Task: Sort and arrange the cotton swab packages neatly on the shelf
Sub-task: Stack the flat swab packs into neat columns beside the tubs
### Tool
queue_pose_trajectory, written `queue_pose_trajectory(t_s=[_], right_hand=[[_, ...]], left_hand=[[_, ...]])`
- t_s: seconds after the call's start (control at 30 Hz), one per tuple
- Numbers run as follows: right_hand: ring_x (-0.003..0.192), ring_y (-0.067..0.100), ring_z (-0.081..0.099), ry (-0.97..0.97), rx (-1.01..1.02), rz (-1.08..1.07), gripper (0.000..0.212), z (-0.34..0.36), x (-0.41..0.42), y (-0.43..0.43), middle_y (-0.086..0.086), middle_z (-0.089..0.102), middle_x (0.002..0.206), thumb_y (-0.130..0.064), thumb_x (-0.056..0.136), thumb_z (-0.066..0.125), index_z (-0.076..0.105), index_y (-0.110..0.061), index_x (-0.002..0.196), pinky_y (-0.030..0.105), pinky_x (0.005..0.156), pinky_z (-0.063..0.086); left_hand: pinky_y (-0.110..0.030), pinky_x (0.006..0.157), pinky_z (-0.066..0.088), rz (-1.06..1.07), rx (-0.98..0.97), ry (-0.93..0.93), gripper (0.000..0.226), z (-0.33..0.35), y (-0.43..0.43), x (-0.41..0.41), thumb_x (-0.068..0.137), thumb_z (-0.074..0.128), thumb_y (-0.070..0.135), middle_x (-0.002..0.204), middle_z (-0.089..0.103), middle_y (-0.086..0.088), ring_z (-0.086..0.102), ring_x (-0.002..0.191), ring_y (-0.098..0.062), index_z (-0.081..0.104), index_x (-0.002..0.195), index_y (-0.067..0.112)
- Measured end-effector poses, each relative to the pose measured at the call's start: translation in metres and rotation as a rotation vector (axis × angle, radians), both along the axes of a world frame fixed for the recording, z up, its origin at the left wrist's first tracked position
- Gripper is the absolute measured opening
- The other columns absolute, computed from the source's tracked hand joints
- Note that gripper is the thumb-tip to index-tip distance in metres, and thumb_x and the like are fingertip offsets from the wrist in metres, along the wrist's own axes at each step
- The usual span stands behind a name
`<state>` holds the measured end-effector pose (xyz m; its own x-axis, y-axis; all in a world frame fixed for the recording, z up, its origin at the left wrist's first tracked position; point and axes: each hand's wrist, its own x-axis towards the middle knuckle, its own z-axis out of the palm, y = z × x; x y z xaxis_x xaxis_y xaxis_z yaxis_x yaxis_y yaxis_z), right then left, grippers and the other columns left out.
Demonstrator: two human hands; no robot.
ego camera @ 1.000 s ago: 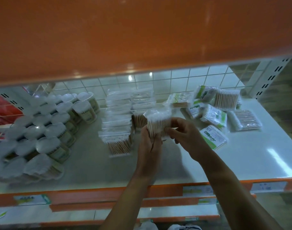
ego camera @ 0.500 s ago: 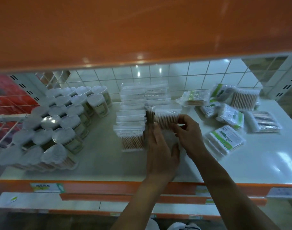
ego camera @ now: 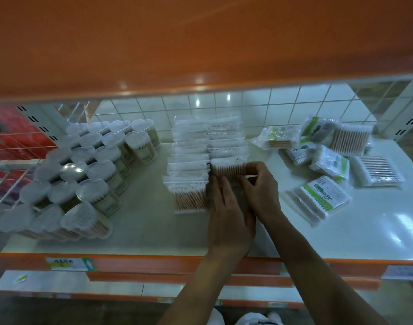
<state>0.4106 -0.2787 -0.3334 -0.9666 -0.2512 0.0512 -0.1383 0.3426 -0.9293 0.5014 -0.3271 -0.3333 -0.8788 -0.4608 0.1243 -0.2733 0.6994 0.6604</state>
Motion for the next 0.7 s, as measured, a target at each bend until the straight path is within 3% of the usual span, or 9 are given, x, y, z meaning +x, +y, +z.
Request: queue_pose_trajectory(t_s=[0.23, 0.4, 0.57, 0.7], right_hand=[[0.068, -0.006, 0.055, 0.02, 0.059, 0.018, 0.016, 0.0019, 0.0003, 0.002, -0.011, 0.059, 0.083, -0.014, 0.087, 0.062, 0.053, -0.023, 0.095, 0.002, 0.059, 0.039], [0.07, -0.001, 0.058, 0.025, 0.077, 0.021, 0.015, 0.0008, -0.0001, 0.0018, -0.01, 0.062, 0.085, -0.015, 0.087, 0.063, 0.054, -0.023, 0.096, 0.015, 0.066, 0.044], [0.07, 0.005, 0.059, 0.038, 0.108, 0.016, 0.017, 0.0014, -0.0014, 0.0015, -0.008, 0.062, 0.086, -0.016, 0.087, 0.063, 0.058, -0.016, 0.103, 0.023, 0.071, 0.046], [0.073, 0.009, 0.059, 0.045, 0.144, 0.024, 0.017, 0.0031, -0.0036, 0.0023, -0.005, 0.062, 0.086, -0.019, 0.087, 0.064, 0.06, -0.013, 0.102, 0.02, 0.069, 0.043]], left_hand=[[-0.027, 0.109, 0.002, 0.02, -0.04, -0.028, 0.079, -0.0036, -0.0013, -0.0043, 0.091, 0.056, 0.03, 0.157, 0.002, -0.021, 0.004, 0.146, -0.033, 0.011, 0.149, 0.001], [-0.031, 0.112, 0.0, 0.032, -0.058, -0.02, 0.077, -0.0056, -0.0035, -0.0044, 0.088, 0.062, 0.027, 0.156, 0.011, -0.021, 0.01, 0.145, -0.033, 0.021, 0.148, 0.002], [-0.035, 0.115, 0.009, 0.039, -0.059, 0.004, 0.074, -0.0043, -0.0038, -0.0034, 0.087, 0.063, 0.026, 0.156, 0.015, -0.019, 0.013, 0.145, -0.032, 0.026, 0.147, 0.004], [-0.04, 0.116, 0.017, 0.051, -0.046, 0.022, 0.07, -0.0024, -0.0035, -0.0027, 0.086, 0.055, 0.031, 0.154, 0.02, -0.02, 0.018, 0.144, -0.033, 0.03, 0.145, 0.003]])
